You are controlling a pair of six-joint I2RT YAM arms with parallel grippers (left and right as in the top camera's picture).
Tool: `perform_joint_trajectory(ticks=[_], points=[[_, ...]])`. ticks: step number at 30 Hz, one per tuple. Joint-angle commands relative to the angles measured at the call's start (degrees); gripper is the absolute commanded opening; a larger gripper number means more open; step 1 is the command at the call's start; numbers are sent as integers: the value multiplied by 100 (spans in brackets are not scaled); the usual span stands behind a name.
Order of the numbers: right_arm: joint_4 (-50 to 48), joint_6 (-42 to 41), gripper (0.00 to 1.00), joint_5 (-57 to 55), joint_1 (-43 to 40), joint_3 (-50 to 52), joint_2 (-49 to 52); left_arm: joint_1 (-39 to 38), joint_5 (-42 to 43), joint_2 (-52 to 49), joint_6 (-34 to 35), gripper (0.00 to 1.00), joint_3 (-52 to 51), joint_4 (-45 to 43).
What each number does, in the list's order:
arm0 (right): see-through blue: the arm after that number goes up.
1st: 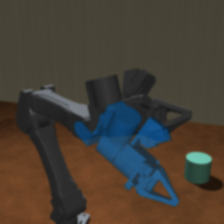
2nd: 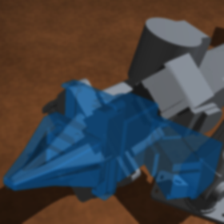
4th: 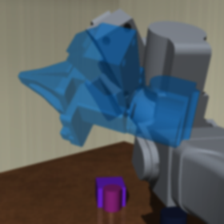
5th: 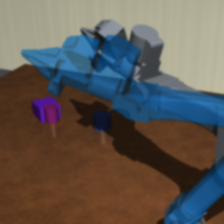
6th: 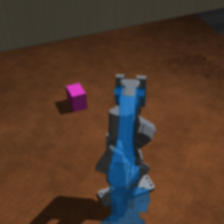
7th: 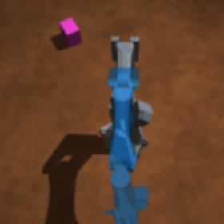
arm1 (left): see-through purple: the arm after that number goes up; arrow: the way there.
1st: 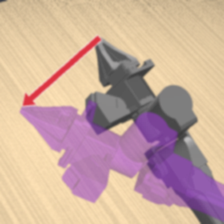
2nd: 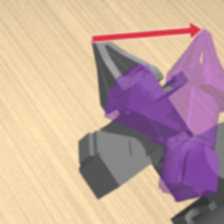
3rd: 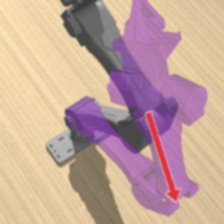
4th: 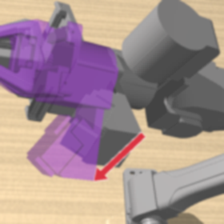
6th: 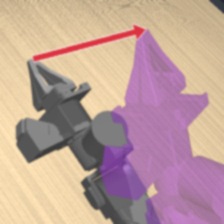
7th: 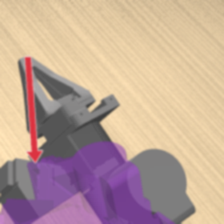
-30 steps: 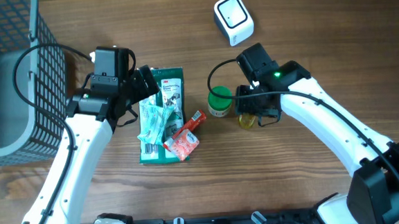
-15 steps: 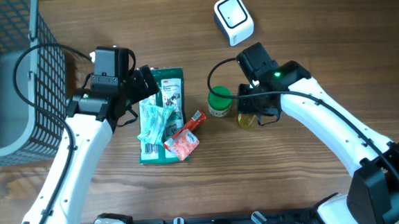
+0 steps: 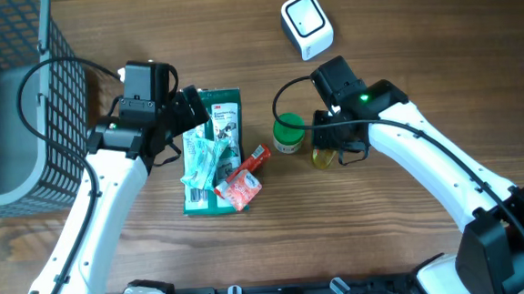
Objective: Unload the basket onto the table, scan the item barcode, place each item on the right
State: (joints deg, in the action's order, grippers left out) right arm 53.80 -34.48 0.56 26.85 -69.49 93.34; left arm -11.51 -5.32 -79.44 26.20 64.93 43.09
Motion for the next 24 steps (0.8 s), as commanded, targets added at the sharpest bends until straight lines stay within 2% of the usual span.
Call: perform_joint_trajectory(ticks=[1, 2, 4, 6, 9, 13, 16, 19, 21, 24], points=[[92, 0, 28, -59, 9, -94, 63, 28, -57, 11, -48, 100, 2, -13], [116, 0, 28, -63, 9, -94, 63, 28, -57, 11, -48, 100, 2, -13], [155, -2, 13, -61, 9, -94, 63, 28, -57, 11, -48, 100, 2, -13], [199, -2, 5, -63, 9, -96, 50, 28, -57, 11, -48, 100, 2, -13], [267, 31, 4, -61, -46, -96, -105, 28, -57, 11, -48, 100, 2, -13], [435, 409, 6, -15, -192, -101, -927, 28, -57, 11, -48, 100, 2, -13], [634, 1049, 11, 1008, -494, -101, -1941, 28, -55, 11, -50, 100, 2, -13], [656, 1405, 12, 2295, -901, -101, -2632, 28, -55, 11, -48, 100, 2, -13], [669, 1499, 5, 3119, -1084, -101, -2933, 28, -55, 11, -50, 100, 2, -13], [673, 1534, 4, 3963, -1097, -50, -3034, 28, -57, 11, -48, 100, 2, -13]])
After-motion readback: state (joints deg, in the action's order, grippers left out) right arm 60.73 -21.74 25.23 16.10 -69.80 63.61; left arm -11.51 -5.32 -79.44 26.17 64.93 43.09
